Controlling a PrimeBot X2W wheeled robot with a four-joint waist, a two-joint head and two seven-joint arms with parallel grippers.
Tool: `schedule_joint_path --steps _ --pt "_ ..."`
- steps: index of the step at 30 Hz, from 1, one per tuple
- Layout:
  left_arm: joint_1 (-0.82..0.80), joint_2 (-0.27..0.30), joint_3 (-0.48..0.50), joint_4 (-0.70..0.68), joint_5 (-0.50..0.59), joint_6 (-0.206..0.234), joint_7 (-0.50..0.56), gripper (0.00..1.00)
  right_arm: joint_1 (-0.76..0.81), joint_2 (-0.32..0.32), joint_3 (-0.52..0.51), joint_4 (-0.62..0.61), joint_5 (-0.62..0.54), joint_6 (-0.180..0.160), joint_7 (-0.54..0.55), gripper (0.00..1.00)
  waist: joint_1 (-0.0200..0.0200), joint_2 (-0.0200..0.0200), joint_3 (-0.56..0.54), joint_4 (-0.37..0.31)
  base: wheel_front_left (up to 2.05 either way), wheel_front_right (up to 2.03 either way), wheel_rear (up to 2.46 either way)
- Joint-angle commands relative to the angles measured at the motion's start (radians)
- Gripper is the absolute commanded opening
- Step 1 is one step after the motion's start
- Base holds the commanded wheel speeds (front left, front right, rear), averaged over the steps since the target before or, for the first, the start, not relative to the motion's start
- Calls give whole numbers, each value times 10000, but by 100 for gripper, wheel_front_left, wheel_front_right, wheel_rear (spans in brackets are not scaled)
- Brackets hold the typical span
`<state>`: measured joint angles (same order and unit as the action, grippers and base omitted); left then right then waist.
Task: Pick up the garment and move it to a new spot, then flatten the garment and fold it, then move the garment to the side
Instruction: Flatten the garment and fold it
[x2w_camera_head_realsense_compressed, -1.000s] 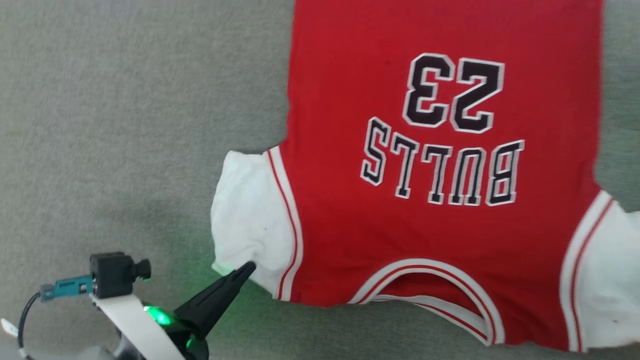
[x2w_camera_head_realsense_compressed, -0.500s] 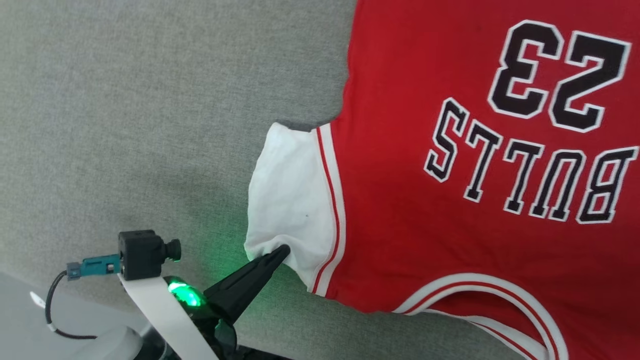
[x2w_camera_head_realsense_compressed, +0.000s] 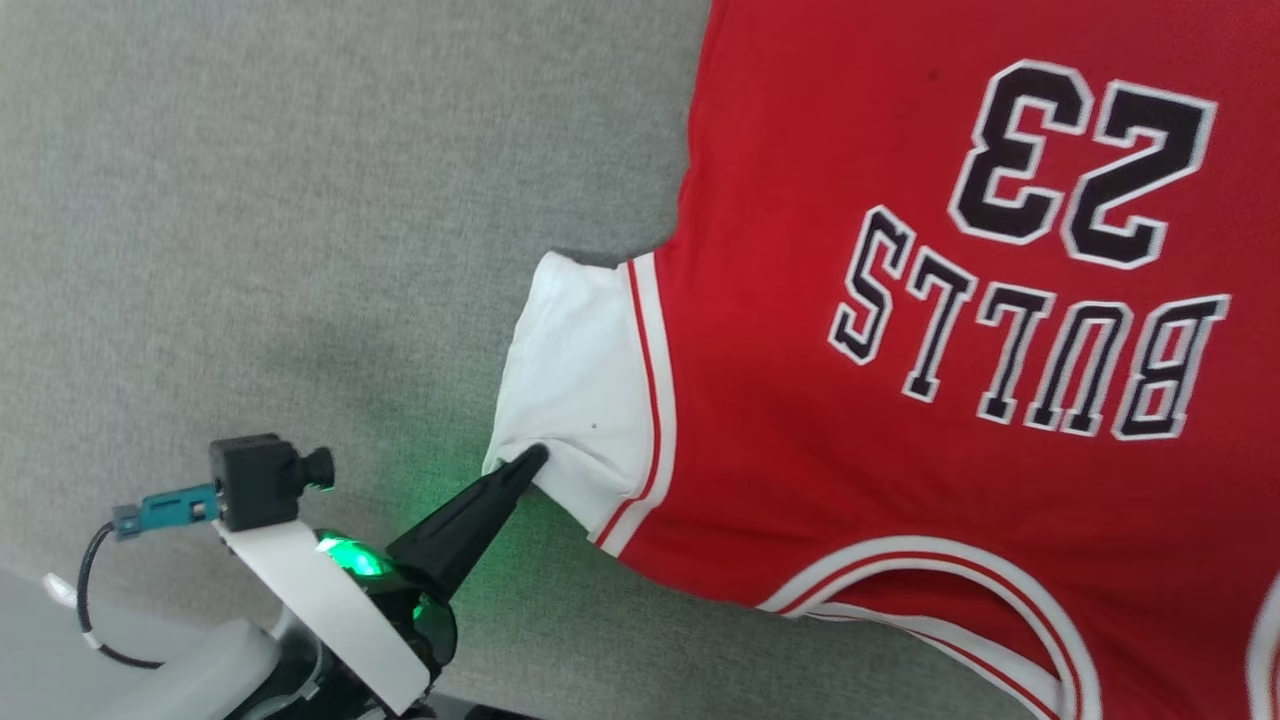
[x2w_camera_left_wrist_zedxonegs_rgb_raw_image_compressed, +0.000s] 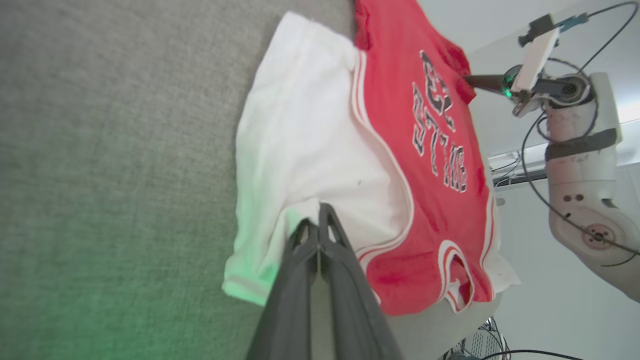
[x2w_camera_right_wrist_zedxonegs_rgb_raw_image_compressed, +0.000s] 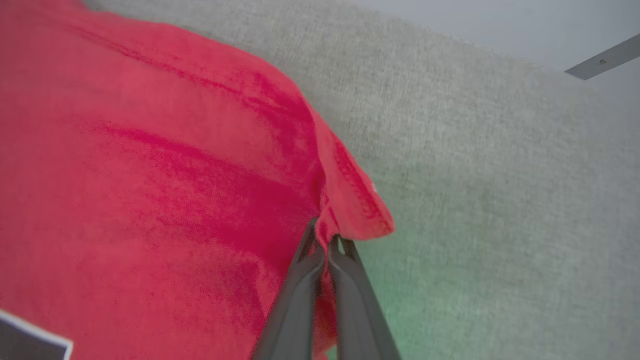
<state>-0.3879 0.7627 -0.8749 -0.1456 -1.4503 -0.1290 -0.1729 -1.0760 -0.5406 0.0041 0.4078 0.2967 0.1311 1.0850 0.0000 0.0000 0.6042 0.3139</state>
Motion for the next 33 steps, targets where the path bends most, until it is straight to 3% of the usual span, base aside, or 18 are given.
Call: schedule_joint_path --steps 1,6,7,12,17,21,28,29,30,31,33 --pt "108 100 26 76 -183 -22 -156 0 546 -296 154 -350 477 -8 104 0 0 0 -634 -432 0 0 0" --pt "502 392 102 293 -358 -21 -450 0 2862 -1299 334 -2130 2140 -8 749 0 0 0 -1424 -937 0 0 0" --pt "502 392 102 293 -358 -21 -450 0 2862 -1299 334 -2130 2140 -8 749 0 0 0 -1424 -937 0 0 0" --pt "871 570 257 431 -566 -22 -653 0 6068 -1811 -340 -4281 3388 -8 1747 0 0 0 -1892 -1407 0 0 0" --pt "1103 676 396 545 -613 -23 -750 0 9481 -1337 -1259 -6535 4067 -8 2706 0 0 0 -2134 -1747 0 0 0" --pt "1196 681 513 565 -594 -23 -806 0 11699 -653 -1421 -8195 4151 -8 3272 0 0 0 -2197 -1881 0 0 0" --pt "1246 682 746 552 -603 -23 -854 0 13195 113 -977 -9714 3896 -8 3488 0 0 0 -2127 -2000 0 0 0" --pt "1237 677 752 544 -587 -23 -859 0 13116 178 -1002 -9837 3867 -8 3360 26 0 0 -2115 -2000 0 0 0" --pt "1223 675 740 547 -561 -23 -861 0 12984 184 -1049 -9936 3852 -8 3242 81 0 0 -2108 -1996 0 0 0" --pt "1203 662 721 553 -537 -23 -860 0 12916 141 -1127 -10008 3870 -8 3163 100 0 0 -2109 -1984 0 0 0" --pt "1119 600 693 537 -500 -23 -848 0 12805 74 -1555 -10169 3983 -8 3000 100 0 0 -2099 -1927 0 0 0"
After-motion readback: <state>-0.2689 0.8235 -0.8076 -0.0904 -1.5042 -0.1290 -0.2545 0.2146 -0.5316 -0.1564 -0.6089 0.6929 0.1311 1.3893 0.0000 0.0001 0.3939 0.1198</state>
